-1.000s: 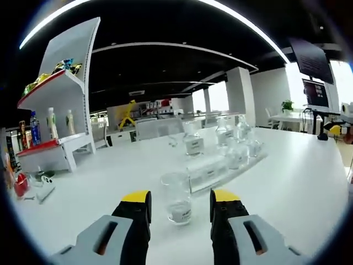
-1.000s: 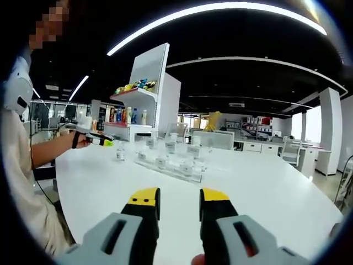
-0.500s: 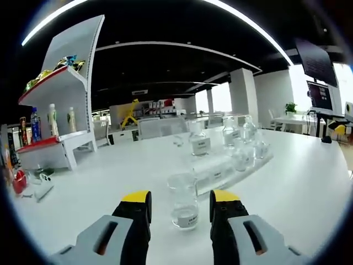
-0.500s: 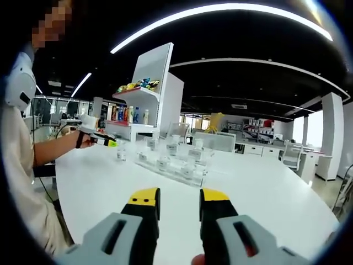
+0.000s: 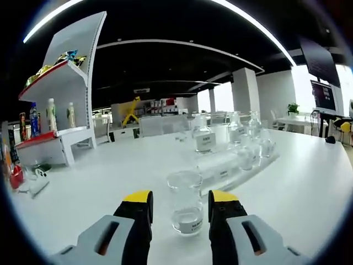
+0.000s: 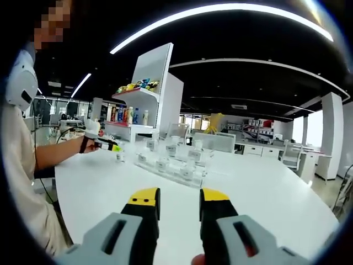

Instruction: Identify the label on the chemical reagent bottle, grasp the chemical reagent bottle, and place it in the designated position on the reagent rack

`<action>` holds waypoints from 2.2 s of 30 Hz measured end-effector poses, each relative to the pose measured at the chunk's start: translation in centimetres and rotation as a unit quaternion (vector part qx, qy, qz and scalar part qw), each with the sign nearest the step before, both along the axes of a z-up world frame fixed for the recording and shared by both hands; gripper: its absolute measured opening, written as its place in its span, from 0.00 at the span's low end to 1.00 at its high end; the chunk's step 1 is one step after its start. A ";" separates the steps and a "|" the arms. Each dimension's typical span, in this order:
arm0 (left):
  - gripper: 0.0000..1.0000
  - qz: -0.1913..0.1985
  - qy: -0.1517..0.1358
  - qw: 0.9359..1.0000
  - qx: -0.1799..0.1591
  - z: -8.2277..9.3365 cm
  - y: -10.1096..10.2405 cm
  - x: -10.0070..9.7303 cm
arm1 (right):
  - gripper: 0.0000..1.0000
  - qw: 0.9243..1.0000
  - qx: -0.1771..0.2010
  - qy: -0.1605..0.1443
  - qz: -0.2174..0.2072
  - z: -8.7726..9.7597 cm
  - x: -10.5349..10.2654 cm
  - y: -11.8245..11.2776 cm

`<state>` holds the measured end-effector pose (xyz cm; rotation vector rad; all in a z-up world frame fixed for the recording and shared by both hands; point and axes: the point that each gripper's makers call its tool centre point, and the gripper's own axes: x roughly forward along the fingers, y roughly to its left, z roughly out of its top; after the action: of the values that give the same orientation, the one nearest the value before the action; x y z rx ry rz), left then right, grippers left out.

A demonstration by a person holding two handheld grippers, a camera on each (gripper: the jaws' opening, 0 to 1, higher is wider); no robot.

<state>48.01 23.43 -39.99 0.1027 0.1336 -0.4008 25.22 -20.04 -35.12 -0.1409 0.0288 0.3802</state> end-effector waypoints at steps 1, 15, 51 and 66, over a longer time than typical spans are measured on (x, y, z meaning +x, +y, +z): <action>0.40 -0.002 0.000 1.000 0.000 0.0 -0.1 0.0 | 0.28 1.000 0.000 0.001 -0.002 -0.1 -0.1 -0.1; 0.38 -0.004 -0.008 1.000 -0.019 -0.2 -0.7 0.2 | 0.28 1.000 -0.003 -0.001 -0.014 0.2 -0.8 -0.8; 0.29 0.001 -0.006 1.000 -0.031 -0.8 -1.4 0.1 | 0.28 1.000 0.010 0.002 -0.027 0.0 0.2 -1.8; 0.23 0.008 -0.007 0.999 -0.045 -0.5 -1.2 0.2 | 0.28 0.999 0.003 0.013 -0.034 -0.9 -0.7 -2.5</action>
<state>48.25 22.23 -40.46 0.0166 0.1020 -0.3898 24.56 -22.52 -36.04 -0.1279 0.0570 0.3137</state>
